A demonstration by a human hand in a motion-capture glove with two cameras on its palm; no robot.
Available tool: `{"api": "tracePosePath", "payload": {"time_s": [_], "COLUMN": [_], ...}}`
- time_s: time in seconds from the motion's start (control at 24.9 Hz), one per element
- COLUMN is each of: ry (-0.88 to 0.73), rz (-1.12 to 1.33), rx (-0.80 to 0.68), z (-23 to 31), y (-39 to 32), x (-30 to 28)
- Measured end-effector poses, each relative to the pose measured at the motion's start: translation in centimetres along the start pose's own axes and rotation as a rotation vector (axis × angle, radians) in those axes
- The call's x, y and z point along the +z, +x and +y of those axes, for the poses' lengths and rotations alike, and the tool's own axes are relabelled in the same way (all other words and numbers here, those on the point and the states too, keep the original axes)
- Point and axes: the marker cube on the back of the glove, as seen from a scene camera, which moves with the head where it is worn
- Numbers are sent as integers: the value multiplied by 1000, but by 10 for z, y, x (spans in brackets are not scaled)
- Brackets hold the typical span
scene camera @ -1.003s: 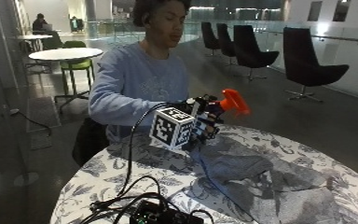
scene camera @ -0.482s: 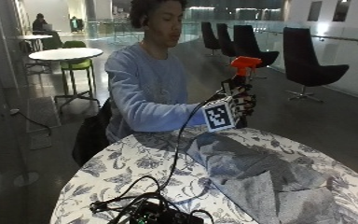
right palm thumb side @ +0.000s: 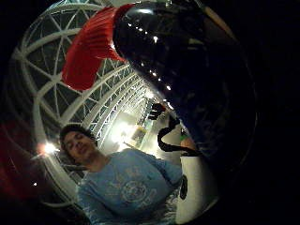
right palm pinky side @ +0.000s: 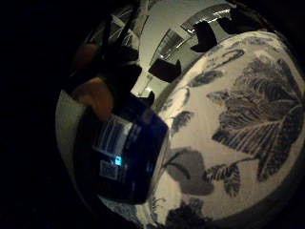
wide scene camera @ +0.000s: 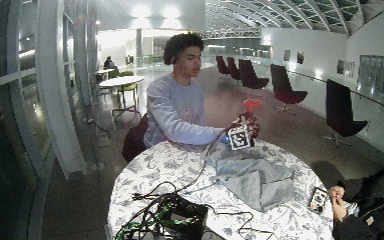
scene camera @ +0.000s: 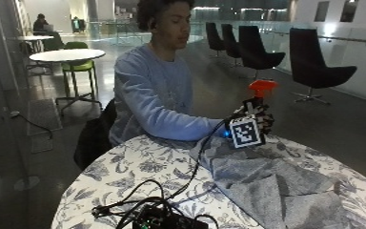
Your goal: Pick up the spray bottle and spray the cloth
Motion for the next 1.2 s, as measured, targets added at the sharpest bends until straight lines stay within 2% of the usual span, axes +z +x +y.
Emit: {"api": "tracePosePath", "payload": {"time_s": [0.28,0.48,0.64,0.96,1.2], "ry": [-78,-178,-50,10,24], "rz": [46,124,252,837,985], "rx": [17,35,18,57,157], "z": [11,43,69,182,258], "y": [9,-13,-51,-78,-82], "x": [16,-7,-42,-148,-196]}}
